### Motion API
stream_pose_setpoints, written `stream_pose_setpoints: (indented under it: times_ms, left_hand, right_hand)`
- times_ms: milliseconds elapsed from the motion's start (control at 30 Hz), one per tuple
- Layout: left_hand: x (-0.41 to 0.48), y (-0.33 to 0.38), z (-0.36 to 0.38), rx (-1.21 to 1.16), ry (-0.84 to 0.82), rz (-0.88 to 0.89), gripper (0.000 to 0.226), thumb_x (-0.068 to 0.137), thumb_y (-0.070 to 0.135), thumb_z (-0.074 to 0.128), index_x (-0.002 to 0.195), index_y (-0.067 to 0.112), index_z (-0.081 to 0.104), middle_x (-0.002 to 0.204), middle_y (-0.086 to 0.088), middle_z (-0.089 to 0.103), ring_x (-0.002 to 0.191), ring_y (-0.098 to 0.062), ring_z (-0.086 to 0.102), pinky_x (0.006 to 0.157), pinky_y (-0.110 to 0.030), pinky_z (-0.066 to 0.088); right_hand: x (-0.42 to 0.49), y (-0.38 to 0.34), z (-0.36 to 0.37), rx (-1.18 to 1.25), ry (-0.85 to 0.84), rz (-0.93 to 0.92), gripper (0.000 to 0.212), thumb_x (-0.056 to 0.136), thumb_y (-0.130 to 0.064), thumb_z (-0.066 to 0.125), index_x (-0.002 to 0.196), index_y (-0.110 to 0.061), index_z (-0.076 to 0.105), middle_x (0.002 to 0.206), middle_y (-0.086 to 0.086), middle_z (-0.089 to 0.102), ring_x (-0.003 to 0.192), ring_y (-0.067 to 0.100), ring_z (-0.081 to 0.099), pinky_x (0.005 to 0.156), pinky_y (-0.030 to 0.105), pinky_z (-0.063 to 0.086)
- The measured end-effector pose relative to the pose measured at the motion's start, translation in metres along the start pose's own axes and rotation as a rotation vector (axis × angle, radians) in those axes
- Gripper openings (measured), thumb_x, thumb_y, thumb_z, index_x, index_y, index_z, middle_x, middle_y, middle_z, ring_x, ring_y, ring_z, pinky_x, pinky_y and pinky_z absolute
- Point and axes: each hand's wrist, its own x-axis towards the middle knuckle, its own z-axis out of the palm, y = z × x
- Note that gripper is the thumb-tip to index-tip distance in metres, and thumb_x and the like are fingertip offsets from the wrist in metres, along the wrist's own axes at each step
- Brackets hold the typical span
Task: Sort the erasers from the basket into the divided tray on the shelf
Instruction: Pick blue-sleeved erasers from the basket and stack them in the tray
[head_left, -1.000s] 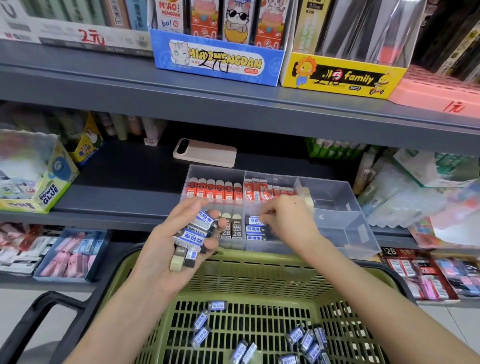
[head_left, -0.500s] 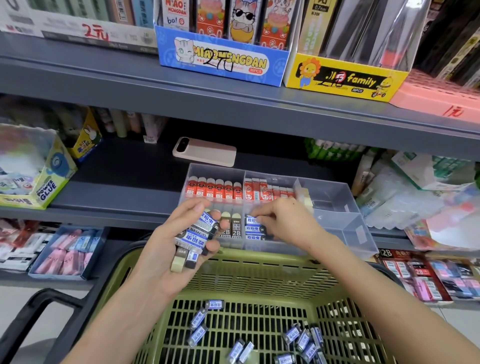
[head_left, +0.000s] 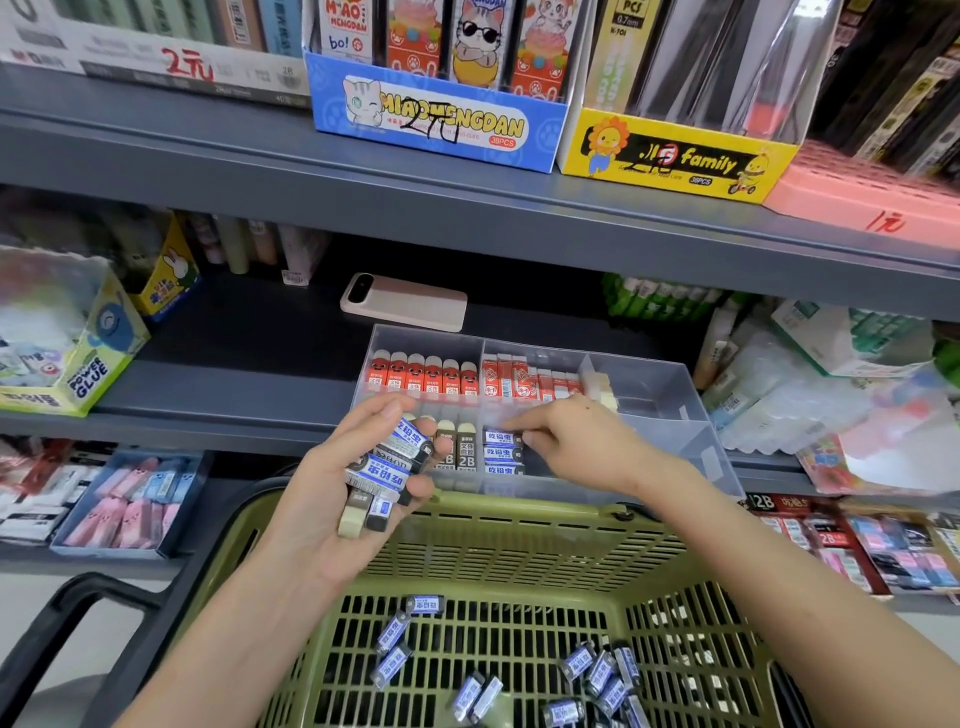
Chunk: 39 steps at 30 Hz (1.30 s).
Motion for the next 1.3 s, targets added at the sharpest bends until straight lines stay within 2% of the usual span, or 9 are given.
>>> stream_pose_setpoints:
  times_ms: [133, 200, 300, 600, 833, 933, 1000, 1133, 1300]
  left_hand:
    - [-0.001, -0.002, 0.006, 0.000, 0.032, 0.013, 0.010, 0.071, 0.017, 0.062, 0.078, 0.011, 0.066, 0.074, -0.013, 0.066, 0.066, -0.026, 0.066, 0.038, -0.022, 0.045]
    - [-0.002, -0.004, 0.010, 0.015, 0.042, 0.022, 0.012, 0.073, 0.019, 0.061, 0.079, 0.010, 0.064, 0.074, -0.013, 0.066, 0.065, -0.025, 0.066, 0.038, -0.022, 0.045]
    - [-0.003, -0.009, 0.014, 0.061, 0.030, 0.033, 0.016, 0.076, 0.022, 0.059, 0.085, 0.010, 0.064, 0.075, -0.013, 0.068, 0.064, -0.024, 0.066, 0.038, -0.022, 0.045]
    - [-0.011, -0.027, 0.022, 0.243, 0.023, 0.065, 0.024, 0.072, 0.027, 0.063, 0.089, 0.010, 0.065, 0.071, -0.008, 0.067, 0.052, -0.017, 0.061, 0.039, -0.025, 0.046]
    - [-0.010, -0.024, 0.011, 0.119, -0.009, -0.013, 0.033, 0.075, 0.036, 0.064, 0.090, 0.007, 0.062, 0.080, -0.015, 0.067, 0.065, -0.023, 0.066, 0.038, -0.024, 0.044]
    - [-0.010, -0.020, 0.004, 0.073, -0.029, -0.028, 0.024, 0.074, 0.032, 0.067, 0.082, 0.009, 0.069, 0.083, -0.017, 0.066, 0.072, -0.027, 0.067, 0.038, -0.023, 0.044]
    - [-0.011, -0.018, 0.000, 0.077, -0.036, -0.020, 0.022, 0.074, 0.030, 0.066, 0.081, 0.010, 0.070, 0.084, -0.018, 0.066, 0.074, -0.028, 0.066, 0.039, -0.023, 0.044]
    - [-0.011, -0.014, -0.003, 0.130, -0.021, 0.041, 0.019, 0.077, 0.027, 0.060, 0.083, 0.010, 0.068, 0.083, -0.016, 0.065, 0.075, -0.027, 0.066, 0.039, -0.022, 0.042]
    - [-0.011, -0.011, -0.003, 0.138, -0.007, 0.080, 0.018, 0.078, 0.026, 0.057, 0.078, 0.012, 0.069, 0.080, -0.014, 0.066, 0.073, -0.026, 0.067, 0.039, -0.020, 0.041]
  right_hand:
    - [-0.009, -0.010, -0.005, 0.025, 0.002, 0.018, 0.037, 0.098, -0.018, 0.041, 0.132, -0.029, 0.051, 0.133, -0.009, 0.056, 0.119, 0.015, 0.051, 0.097, 0.029, 0.042]
    - [-0.020, -0.019, -0.010, 0.032, 0.162, 0.025, 0.031, 0.096, -0.031, 0.045, 0.125, -0.029, 0.058, 0.109, -0.009, 0.067, 0.100, 0.011, 0.059, 0.087, 0.031, 0.049]
    - [-0.042, -0.045, -0.016, 0.442, 0.366, -0.062, 0.025, 0.086, -0.047, 0.054, 0.100, -0.034, 0.069, 0.075, -0.015, 0.065, 0.069, 0.003, 0.055, 0.071, 0.027, 0.048]
    - [-0.063, -0.076, -0.010, 0.301, 0.301, -0.127, 0.009, 0.083, -0.030, 0.064, 0.077, -0.024, 0.068, 0.072, -0.010, 0.062, 0.064, 0.004, 0.050, 0.068, 0.024, 0.044]
    - [-0.063, -0.039, -0.026, 1.154, 0.128, -0.005, 0.001, 0.091, -0.008, 0.056, 0.090, -0.008, 0.056, 0.068, 0.003, 0.064, 0.053, 0.012, 0.057, 0.052, 0.022, 0.049]
    - [-0.059, -0.016, -0.034, 1.109, 0.176, 0.007, 0.040, 0.076, -0.041, 0.065, 0.082, -0.001, 0.064, 0.058, 0.003, 0.050, 0.046, 0.010, 0.041, 0.045, 0.016, 0.036]
    - [-0.054, -0.005, -0.036, 0.976, 0.201, 0.017, 0.043, 0.071, -0.052, 0.062, 0.074, -0.010, 0.067, 0.059, -0.001, 0.052, 0.052, 0.010, 0.044, 0.052, 0.015, 0.038]
    - [-0.038, 0.010, -0.030, 0.966, 0.031, 0.039, 0.028, 0.086, -0.027, 0.061, 0.089, 0.001, 0.062, 0.086, 0.019, 0.069, 0.075, 0.020, 0.070, 0.066, 0.025, 0.057]
    - [-0.013, 0.015, -0.031, 0.707, -0.080, 0.038, 0.023, 0.079, -0.012, 0.073, 0.087, -0.004, 0.053, 0.061, 0.010, 0.068, 0.048, 0.017, 0.060, 0.047, 0.024, 0.046]
